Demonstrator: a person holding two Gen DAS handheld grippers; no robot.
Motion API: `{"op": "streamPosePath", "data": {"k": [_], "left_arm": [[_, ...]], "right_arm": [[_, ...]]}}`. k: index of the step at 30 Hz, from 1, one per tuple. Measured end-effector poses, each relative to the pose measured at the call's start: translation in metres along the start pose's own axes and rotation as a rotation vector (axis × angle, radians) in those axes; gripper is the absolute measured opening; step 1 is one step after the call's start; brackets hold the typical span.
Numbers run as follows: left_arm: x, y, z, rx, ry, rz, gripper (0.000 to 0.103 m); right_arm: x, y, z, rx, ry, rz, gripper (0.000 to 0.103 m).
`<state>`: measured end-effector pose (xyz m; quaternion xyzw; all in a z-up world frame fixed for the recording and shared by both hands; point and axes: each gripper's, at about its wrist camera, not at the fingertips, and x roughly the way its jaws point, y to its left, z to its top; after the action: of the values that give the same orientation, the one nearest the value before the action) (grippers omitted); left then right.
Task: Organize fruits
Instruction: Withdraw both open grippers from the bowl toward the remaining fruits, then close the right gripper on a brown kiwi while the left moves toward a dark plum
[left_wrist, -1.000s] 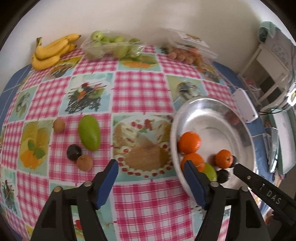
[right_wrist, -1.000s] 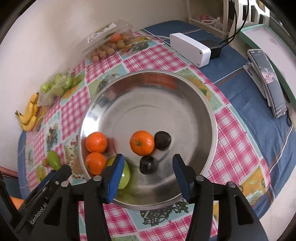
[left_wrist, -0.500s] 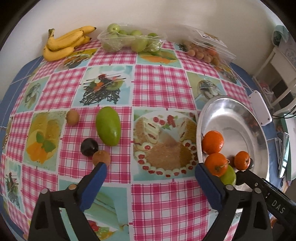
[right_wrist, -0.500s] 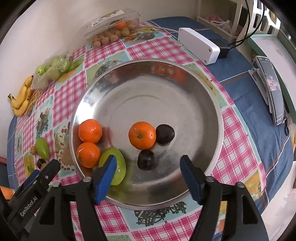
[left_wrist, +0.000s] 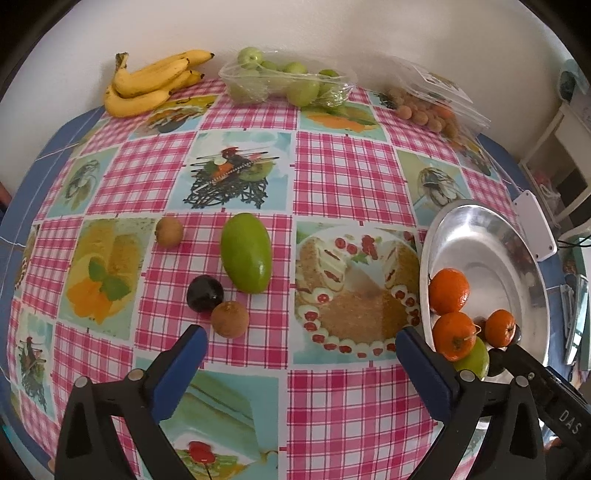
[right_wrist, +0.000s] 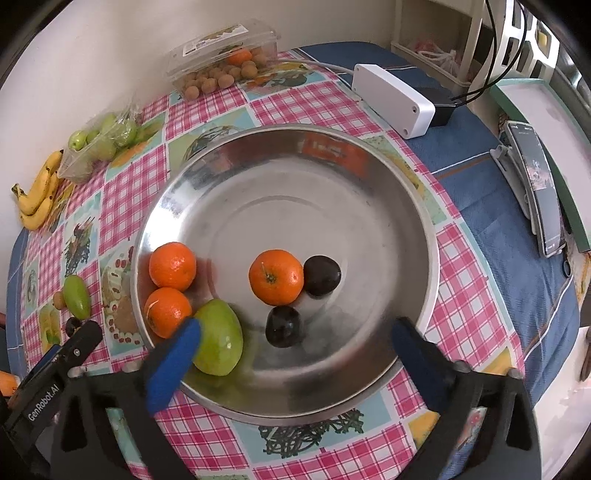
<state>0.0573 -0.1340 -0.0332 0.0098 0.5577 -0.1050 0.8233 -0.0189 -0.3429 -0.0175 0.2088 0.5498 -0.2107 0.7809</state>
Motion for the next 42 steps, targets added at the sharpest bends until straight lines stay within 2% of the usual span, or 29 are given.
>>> {"op": "streamPosePath", "data": {"k": [18,42], "left_arm": [[-0.007,0.006,0.000,0.017,-0.003,-0.007,0.103],[-0.023,0.076,0.010,-0.119,-0.034,-0.008,0.103]], "right_arm": [[-0.003,0.003,0.001,0.004,0.002,-0.003,0.103],[-0.009,0.088,-0.015,-0.116,-0.008,0.014,0.103]]}}
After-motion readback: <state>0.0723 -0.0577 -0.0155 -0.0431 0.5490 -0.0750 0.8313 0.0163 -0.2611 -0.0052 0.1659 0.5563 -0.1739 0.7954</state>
